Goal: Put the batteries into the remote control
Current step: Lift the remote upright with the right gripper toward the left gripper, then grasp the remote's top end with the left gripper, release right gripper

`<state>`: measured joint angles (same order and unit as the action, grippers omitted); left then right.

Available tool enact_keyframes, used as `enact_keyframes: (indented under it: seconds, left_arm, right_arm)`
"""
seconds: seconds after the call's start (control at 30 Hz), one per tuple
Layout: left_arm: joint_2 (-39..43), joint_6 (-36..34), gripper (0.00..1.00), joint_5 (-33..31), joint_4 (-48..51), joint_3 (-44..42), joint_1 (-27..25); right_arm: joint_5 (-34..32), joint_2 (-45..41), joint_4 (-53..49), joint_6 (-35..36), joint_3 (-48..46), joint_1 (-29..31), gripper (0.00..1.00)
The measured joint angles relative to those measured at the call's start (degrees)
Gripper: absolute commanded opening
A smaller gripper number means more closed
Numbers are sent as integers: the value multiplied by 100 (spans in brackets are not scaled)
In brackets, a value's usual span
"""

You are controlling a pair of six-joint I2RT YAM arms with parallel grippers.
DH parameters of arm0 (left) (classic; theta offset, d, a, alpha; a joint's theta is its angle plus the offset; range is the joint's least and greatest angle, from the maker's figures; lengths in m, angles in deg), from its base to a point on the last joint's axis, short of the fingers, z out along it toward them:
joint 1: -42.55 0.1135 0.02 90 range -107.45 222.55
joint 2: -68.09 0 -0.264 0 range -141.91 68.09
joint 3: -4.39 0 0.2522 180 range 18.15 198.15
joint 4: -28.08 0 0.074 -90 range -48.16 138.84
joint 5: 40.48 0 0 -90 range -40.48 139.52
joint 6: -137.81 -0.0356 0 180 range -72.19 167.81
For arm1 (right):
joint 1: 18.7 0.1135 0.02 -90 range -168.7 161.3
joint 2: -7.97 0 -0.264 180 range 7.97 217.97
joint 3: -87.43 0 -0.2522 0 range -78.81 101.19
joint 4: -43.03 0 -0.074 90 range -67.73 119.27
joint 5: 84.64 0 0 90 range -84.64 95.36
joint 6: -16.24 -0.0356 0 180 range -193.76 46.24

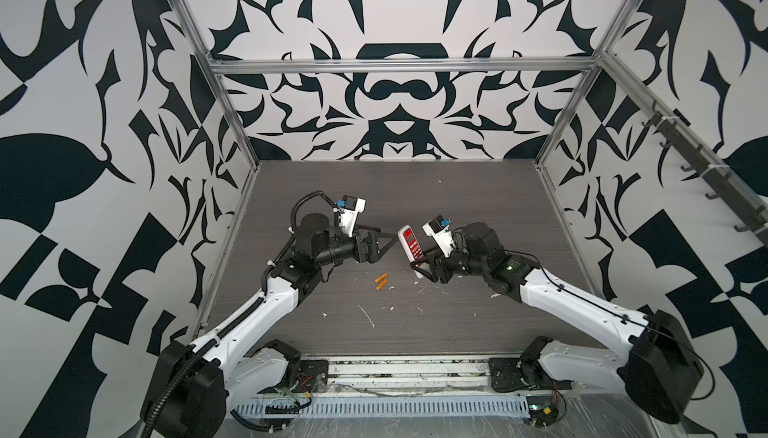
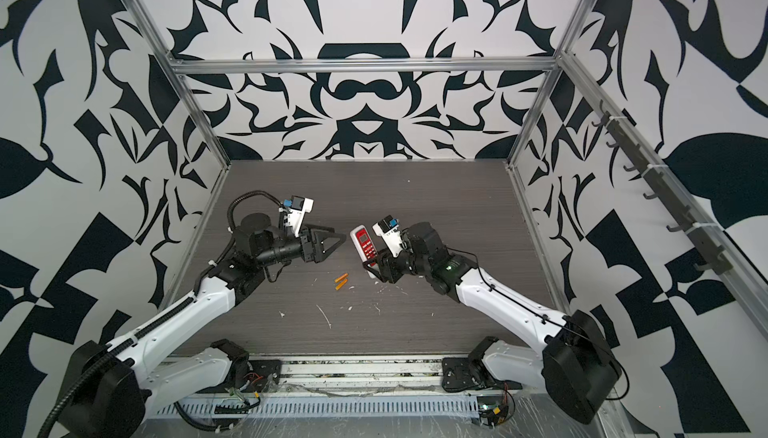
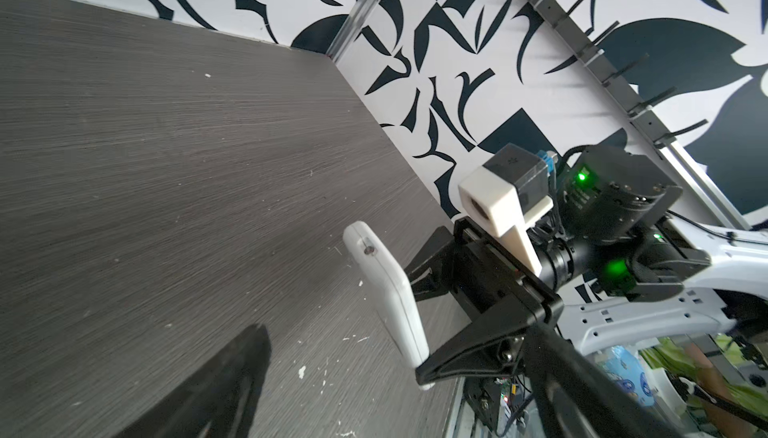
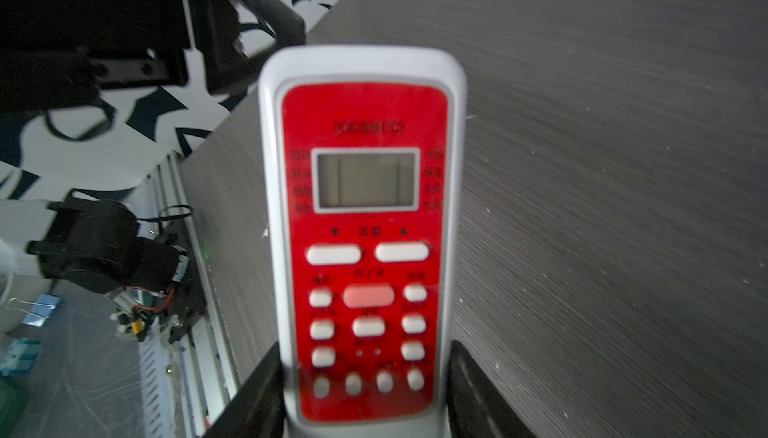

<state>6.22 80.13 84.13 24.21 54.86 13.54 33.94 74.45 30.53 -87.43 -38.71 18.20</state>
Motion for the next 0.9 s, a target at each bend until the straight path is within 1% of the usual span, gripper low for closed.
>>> enact_keyframes:
  seconds: [0.2, 0.5, 0.77, 0.9]
  left_arm:
    - [0, -20, 99, 221, -199, 0, -219]
    - [-83, 28, 99, 455, -485, 2, -299]
    - [-243, 249, 100, 616, -1001, 2, -330]
    - [-354, 343, 97, 664, -1211, 2, -361]
  right_arm:
    - [595, -111, 546, -271, -79, -83, 26]
    - [1305, -129, 1169, -595, -140, -92, 26]
    - [1676, -118, 1534, -774, -155, -92, 26]
    - [1805, -55, 1639, -872, -155, -92, 26]
